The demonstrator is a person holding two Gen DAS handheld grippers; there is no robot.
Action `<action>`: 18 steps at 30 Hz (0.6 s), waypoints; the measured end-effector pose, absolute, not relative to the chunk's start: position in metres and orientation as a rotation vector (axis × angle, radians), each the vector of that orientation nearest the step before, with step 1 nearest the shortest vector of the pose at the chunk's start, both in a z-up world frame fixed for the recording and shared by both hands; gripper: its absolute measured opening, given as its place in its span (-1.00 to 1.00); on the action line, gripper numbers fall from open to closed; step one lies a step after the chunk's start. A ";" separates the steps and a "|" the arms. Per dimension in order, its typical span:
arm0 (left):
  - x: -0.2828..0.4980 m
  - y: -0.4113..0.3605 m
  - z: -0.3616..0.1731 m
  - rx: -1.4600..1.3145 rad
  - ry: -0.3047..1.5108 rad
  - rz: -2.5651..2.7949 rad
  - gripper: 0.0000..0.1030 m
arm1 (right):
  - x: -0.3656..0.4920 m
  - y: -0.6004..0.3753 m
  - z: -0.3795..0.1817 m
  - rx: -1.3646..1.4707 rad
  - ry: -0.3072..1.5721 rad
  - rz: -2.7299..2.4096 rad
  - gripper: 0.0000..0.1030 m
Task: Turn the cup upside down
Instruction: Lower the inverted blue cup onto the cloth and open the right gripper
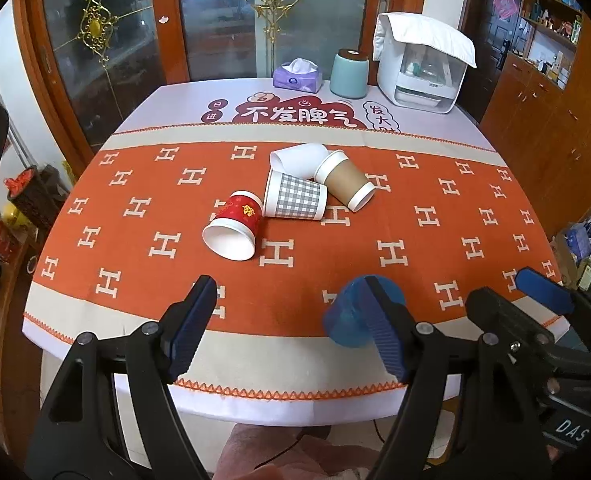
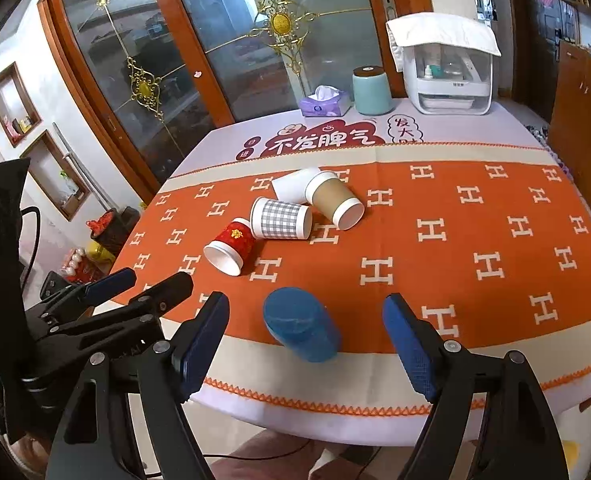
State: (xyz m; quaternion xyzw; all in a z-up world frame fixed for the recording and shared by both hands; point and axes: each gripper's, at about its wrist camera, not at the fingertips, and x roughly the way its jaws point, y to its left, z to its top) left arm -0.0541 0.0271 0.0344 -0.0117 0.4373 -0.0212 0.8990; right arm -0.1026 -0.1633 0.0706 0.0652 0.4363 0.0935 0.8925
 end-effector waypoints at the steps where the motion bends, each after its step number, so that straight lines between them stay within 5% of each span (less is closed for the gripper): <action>1: -0.055 0.026 0.035 -0.024 0.907 -0.044 0.39 | -0.102 -0.161 0.069 0.128 0.902 0.192 0.56; 18: -0.049 0.022 0.027 -0.014 0.913 -0.005 0.39 | -0.090 -0.160 0.066 0.101 0.905 0.182 0.58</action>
